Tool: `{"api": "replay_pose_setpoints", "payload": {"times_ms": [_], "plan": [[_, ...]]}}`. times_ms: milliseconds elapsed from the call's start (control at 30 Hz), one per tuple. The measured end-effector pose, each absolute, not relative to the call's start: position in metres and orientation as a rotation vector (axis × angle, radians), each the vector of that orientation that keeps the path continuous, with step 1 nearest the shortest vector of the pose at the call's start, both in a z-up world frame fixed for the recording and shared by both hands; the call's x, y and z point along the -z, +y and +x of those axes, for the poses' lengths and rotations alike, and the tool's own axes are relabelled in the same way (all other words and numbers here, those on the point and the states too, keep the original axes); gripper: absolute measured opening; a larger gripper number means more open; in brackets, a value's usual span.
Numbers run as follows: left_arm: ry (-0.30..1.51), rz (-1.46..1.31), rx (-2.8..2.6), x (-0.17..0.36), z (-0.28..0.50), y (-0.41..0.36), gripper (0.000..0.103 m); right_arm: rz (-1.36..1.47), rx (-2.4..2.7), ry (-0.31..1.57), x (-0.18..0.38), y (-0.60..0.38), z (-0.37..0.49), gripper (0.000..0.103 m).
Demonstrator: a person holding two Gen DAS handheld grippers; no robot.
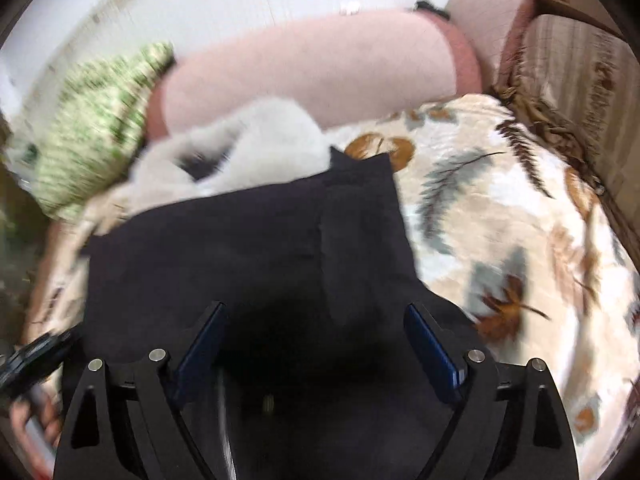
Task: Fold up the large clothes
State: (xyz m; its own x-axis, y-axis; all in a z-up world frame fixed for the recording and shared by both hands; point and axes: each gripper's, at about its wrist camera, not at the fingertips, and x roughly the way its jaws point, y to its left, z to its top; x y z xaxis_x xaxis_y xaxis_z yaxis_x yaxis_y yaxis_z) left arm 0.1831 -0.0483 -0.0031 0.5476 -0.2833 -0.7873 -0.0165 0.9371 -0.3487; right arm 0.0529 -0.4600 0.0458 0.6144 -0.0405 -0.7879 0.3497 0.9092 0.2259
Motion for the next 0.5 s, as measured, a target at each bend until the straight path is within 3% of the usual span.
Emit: {"api": "replay_pose_setpoints", "payload": {"times_ms": [100, 133, 167, 200, 333, 500], "plan": [[0.866, -0.299, 0.175, -0.027, 0.146, -0.042, 0.047, 0.417, 0.242, 0.833, -0.078, -0.476, -0.012, 0.092], [0.834, -0.298, 0.167, -0.036, 0.131, -0.038, 0.053, 0.430, 0.249, 0.813, -0.085, -0.481, -0.031, 0.092], [0.809, -0.311, 0.145, -0.044, 0.117, -0.032, 0.068, 0.444, 0.264, 0.783, -0.095, -0.489, -0.055, 0.092], [0.792, -0.328, 0.130, -0.049, 0.107, -0.028, 0.073, 0.450, 0.285, 0.749, -0.103, -0.497, -0.077, 0.092], [0.716, -0.428, 0.150, -0.076, 0.050, -0.004, 0.073, 0.400, 0.406, 0.638, -0.130, -0.513, -0.151, 0.092], [0.576, -0.356, 0.146, -0.125, -0.019, 0.011, 0.073, 0.366, 0.458, 0.519, -0.152, -0.514, -0.219, 0.092]]}}
